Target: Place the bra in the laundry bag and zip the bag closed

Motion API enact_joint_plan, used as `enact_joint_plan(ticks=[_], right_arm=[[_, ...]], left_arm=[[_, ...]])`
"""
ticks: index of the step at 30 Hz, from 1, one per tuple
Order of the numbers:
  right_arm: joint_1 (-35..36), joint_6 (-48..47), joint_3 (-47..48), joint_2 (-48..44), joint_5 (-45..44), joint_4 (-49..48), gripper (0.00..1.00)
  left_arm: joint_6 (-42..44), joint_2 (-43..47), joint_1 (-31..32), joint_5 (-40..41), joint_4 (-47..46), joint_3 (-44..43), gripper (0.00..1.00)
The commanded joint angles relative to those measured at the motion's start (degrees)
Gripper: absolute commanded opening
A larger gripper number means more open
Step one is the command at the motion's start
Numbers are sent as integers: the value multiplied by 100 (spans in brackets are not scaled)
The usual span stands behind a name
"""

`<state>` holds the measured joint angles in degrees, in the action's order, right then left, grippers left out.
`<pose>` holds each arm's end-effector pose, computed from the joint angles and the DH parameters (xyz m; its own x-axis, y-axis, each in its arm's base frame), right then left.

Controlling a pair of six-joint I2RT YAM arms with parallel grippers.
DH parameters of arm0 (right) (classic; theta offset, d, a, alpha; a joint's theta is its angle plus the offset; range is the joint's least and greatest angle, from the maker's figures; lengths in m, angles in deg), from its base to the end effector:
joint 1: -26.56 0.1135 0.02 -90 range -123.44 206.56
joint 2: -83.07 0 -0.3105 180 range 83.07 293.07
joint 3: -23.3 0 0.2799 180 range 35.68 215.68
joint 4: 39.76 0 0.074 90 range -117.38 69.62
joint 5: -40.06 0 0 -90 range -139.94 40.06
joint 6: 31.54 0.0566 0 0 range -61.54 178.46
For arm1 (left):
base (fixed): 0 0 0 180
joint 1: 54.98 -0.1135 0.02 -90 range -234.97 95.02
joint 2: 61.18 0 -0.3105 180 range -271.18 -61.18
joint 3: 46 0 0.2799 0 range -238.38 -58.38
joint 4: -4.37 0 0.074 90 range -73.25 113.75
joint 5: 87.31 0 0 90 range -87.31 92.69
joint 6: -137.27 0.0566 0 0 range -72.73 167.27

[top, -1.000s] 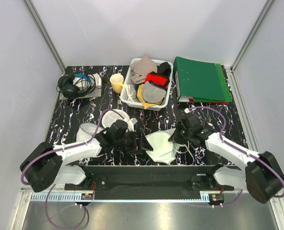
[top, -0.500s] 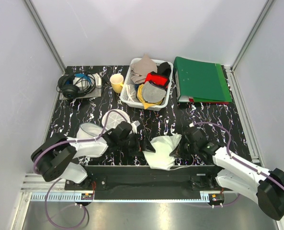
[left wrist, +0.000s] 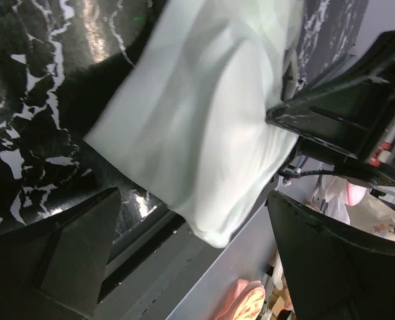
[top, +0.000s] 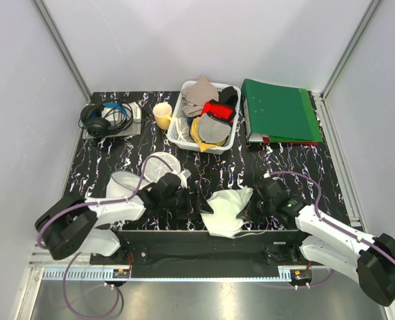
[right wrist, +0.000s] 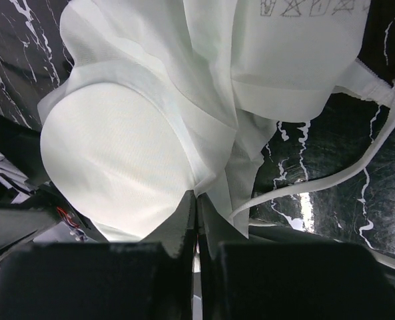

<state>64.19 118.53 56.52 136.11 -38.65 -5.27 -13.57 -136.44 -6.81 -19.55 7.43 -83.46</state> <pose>0.1296 0.1139 0.1615 -0.9182 0.3652 -0.1533 0.2136 0.7825 0.5849 0.1559 -0.2063 0.1595 -0.9816 -0.1153 -0.1523 0.0481 0.6225 -0.7811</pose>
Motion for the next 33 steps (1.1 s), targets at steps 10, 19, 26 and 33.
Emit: enact_joint_plan(ticks=[10, 19, 26, 33], right_arm=[[61, -250, 315, -425, -320, 12, 57], [17, -1611, 1352, -145, -760, 250, 100], [-62, -1784, 1713, -214, -795, 198, 100], [-54, 1267, -164, -908, -426, -2151, 100]], left_arm=[[1089, -589, 9, 868, 701, -1015, 0], [3014, 942, 9, 2206, 3407, -1816, 0], [3421, 2032, 9, 2566, 4403, -2184, 0], [3114, 2455, 0, 2259, 4545, -2484, 0]])
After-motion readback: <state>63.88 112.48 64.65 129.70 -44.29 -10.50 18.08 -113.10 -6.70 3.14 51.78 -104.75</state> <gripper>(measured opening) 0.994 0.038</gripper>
